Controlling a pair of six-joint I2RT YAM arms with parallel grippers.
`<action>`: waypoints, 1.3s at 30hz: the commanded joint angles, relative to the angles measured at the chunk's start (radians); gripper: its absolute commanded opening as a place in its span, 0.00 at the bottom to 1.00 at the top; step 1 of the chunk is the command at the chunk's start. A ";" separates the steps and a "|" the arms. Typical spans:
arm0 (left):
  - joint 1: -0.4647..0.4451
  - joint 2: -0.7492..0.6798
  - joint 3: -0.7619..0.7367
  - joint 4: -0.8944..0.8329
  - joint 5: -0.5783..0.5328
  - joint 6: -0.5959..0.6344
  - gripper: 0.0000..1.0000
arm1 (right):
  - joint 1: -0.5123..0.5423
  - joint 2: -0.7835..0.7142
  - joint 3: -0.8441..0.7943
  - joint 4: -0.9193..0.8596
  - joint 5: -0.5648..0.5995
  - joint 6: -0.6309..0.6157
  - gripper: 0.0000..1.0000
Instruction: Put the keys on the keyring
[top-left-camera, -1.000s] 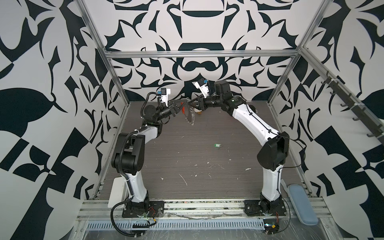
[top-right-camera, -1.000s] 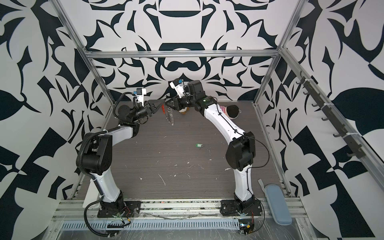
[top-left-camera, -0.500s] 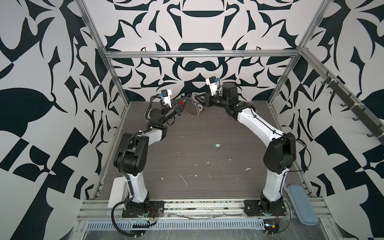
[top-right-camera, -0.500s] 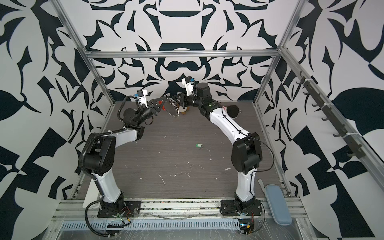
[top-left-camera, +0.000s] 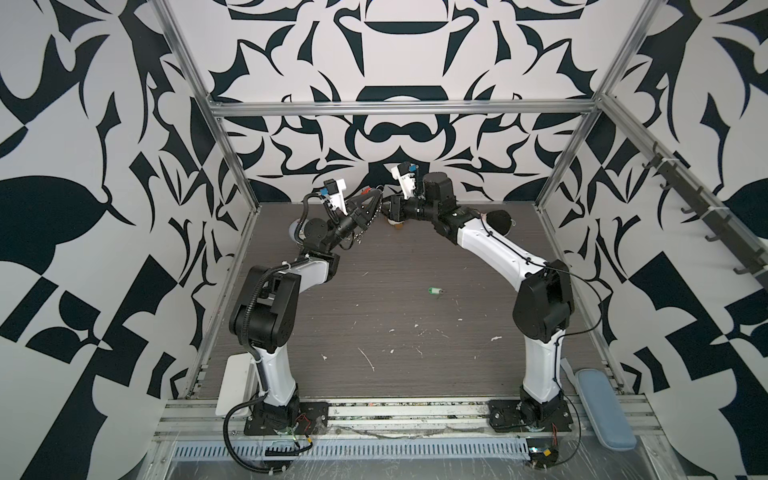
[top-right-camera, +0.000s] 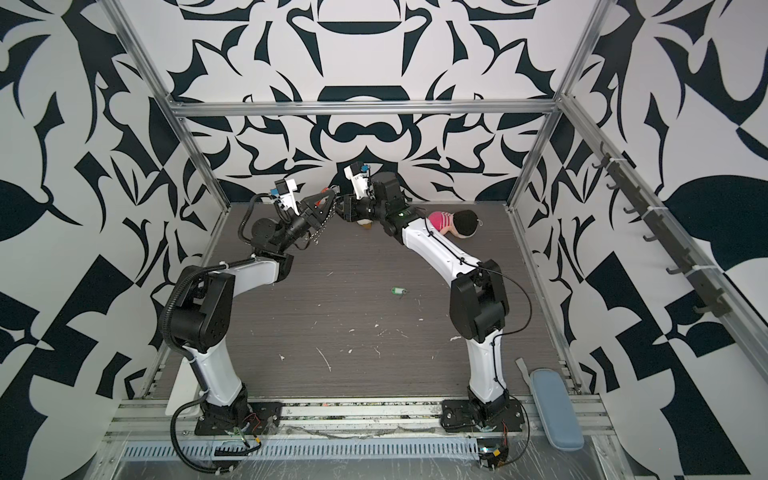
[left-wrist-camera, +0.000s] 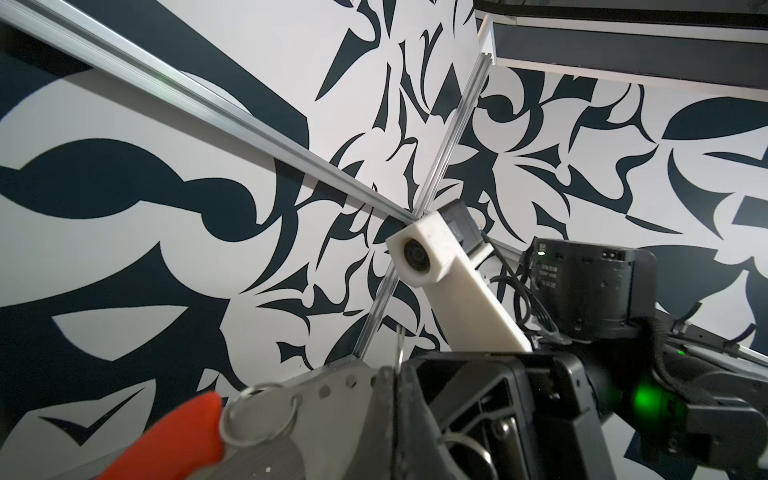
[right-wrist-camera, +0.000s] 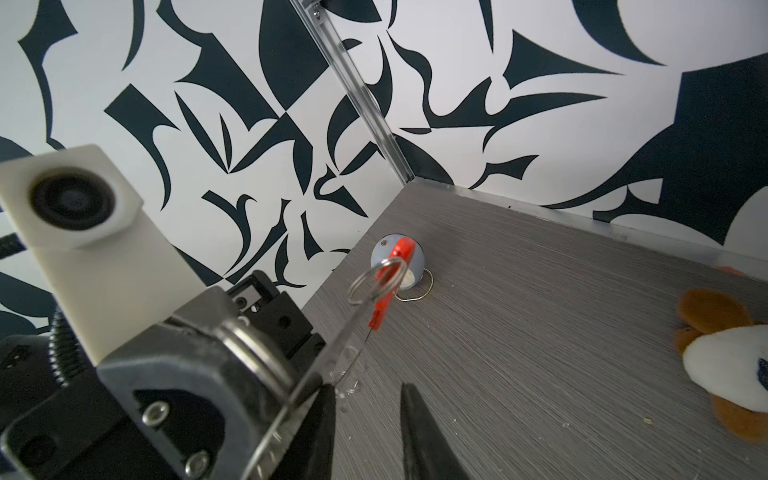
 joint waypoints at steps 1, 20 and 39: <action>-0.011 -0.014 -0.016 0.056 -0.005 0.012 0.00 | -0.015 -0.062 0.020 0.050 -0.002 0.002 0.31; -0.011 -0.003 0.045 0.056 0.077 -0.050 0.00 | -0.111 -0.104 -0.010 0.265 -0.238 0.088 0.22; -0.006 -0.020 0.046 0.055 0.057 -0.077 0.00 | -0.112 -0.093 -0.054 0.317 -0.263 0.122 0.24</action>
